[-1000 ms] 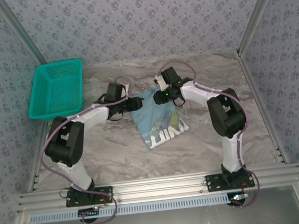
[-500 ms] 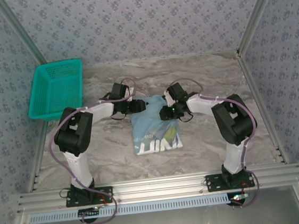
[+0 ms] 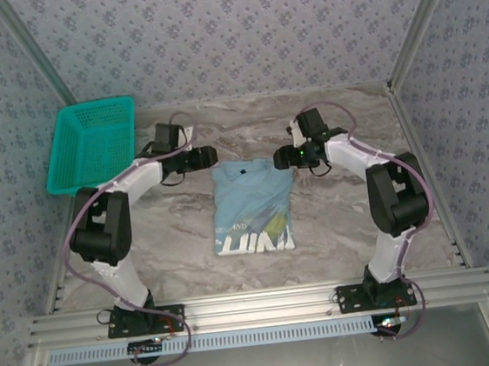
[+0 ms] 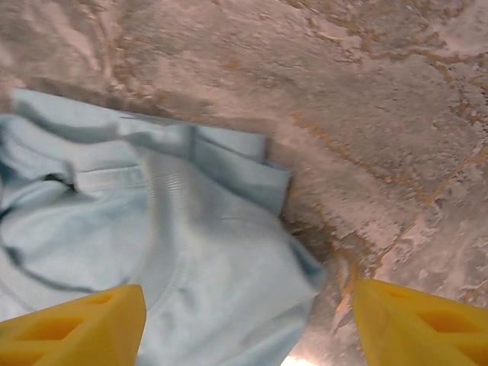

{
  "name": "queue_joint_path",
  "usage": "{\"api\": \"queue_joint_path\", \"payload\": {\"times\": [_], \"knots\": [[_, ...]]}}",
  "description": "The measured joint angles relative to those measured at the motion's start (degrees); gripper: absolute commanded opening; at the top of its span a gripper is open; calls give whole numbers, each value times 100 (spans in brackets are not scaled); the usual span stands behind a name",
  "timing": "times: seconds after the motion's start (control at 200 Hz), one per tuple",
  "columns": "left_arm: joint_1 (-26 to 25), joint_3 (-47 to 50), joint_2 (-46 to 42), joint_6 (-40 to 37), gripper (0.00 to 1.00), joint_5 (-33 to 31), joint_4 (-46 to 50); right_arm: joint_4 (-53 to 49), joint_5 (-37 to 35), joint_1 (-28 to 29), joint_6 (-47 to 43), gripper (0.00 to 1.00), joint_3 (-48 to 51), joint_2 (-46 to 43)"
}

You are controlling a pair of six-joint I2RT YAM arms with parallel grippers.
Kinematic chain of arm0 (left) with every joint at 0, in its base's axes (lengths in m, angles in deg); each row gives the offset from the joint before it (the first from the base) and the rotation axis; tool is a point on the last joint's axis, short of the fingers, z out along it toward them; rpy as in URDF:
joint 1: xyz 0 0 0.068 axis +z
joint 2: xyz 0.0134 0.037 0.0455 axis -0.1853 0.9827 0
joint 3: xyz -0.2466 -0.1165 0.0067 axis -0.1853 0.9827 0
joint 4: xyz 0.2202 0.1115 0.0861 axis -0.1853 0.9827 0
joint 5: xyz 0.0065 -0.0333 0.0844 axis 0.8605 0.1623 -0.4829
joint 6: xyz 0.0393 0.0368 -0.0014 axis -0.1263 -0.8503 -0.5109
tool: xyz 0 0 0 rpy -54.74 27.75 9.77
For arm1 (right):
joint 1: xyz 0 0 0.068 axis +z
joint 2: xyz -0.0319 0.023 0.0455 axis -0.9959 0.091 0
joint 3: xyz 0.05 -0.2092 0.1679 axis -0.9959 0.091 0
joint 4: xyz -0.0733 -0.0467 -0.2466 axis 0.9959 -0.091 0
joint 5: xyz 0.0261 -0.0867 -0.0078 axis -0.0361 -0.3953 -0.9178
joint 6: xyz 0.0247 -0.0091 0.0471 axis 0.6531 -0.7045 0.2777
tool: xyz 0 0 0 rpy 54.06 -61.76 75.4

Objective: Fold the inside-out t-shirt

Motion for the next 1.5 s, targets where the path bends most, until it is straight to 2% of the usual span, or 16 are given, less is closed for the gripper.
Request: {"api": "queue_joint_path", "payload": {"times": [0.255, 0.585, 0.984, 1.254, 1.394, 1.499], "knots": [[-31, -343, 833, -317, 70, 568, 315, -70, 319, 63, -79, 70, -389, 903], [-105, -407, 1088, -444, 60, 1005, 328, 256, 549, 197, 195, 53, -428, 1064], [-133, -380, 1285, -417, 33, 1364, 50, 863, 1029, 330, 549, 40, -452, 1296], [-160, -380, 1351, -387, 13, 1429, 70, 1379, 1552, 387, 774, 20, -452, 1513], [-168, -376, 1351, -372, 0, 1427, 72, 1685, 1915, 439, 962, 4, -442, 1569], [-155, -341, 1327, -321, 0, 1423, 42, 1937, 2081, 433, 1034, 0, -411, 1554]]}}
